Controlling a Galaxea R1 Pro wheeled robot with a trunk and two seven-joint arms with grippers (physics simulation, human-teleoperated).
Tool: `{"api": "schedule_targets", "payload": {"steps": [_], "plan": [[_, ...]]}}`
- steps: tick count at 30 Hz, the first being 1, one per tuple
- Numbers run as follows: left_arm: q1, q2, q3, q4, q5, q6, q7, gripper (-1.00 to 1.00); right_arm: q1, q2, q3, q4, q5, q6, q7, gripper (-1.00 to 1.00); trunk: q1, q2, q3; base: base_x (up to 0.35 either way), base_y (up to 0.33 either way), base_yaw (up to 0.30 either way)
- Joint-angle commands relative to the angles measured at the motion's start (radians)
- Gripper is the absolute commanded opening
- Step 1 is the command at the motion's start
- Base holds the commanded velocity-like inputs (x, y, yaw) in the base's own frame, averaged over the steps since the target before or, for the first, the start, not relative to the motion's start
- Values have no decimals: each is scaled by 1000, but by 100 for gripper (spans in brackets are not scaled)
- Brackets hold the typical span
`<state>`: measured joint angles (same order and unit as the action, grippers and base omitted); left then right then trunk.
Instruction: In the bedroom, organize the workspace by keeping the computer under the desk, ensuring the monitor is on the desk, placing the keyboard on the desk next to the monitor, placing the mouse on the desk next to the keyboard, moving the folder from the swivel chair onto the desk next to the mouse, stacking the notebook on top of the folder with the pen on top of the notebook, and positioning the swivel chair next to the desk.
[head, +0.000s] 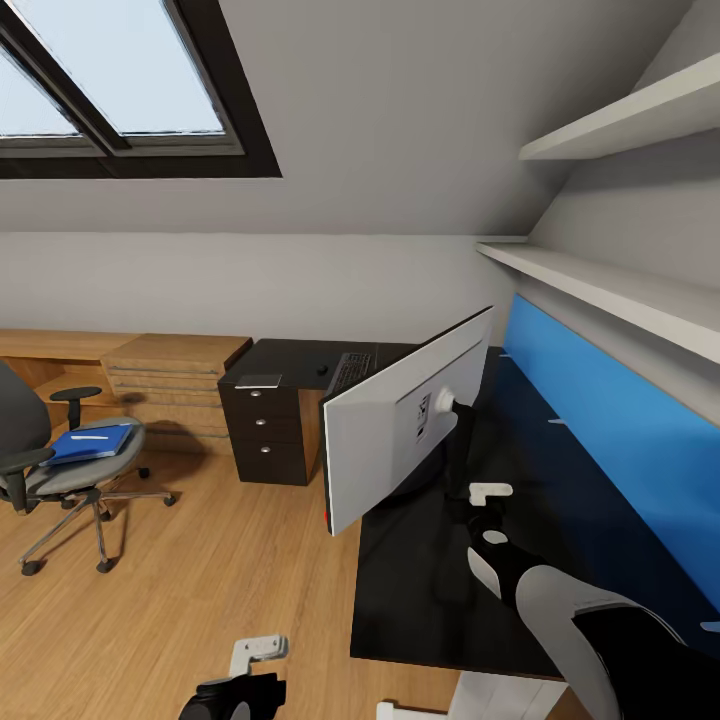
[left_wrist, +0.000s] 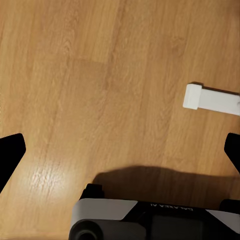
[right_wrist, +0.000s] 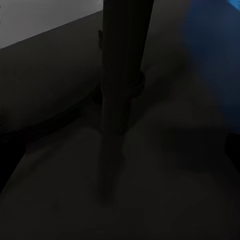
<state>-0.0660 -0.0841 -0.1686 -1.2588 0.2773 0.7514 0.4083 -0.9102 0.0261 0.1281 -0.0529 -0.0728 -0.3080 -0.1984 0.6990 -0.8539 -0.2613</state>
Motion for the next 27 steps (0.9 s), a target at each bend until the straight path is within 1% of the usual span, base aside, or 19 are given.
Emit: {"api": "schedule_targets", "payload": {"steps": [1,20,24,27], "plan": [[-1,0,-2,-1,11,2,10,100,-1,0,8,1,-8,-3,-4,100,0,-1,-1,0,0,0],[-1,-1,-6,6,8,0,15,100,-1,0,6,-4,-13,-5,-4,100,0,-1,-1,0,0,0],[-1,-1,-7,9,9,-1,14,100,-1,1,7,-4,-13,-16,-4,100,0,-1,-1,0,0,0],[-1,-2,-7,17,9,-1,14,100,-1,0,6,-1,-13,-38,-4,100,0,-1,-1,0,0,0]]}}
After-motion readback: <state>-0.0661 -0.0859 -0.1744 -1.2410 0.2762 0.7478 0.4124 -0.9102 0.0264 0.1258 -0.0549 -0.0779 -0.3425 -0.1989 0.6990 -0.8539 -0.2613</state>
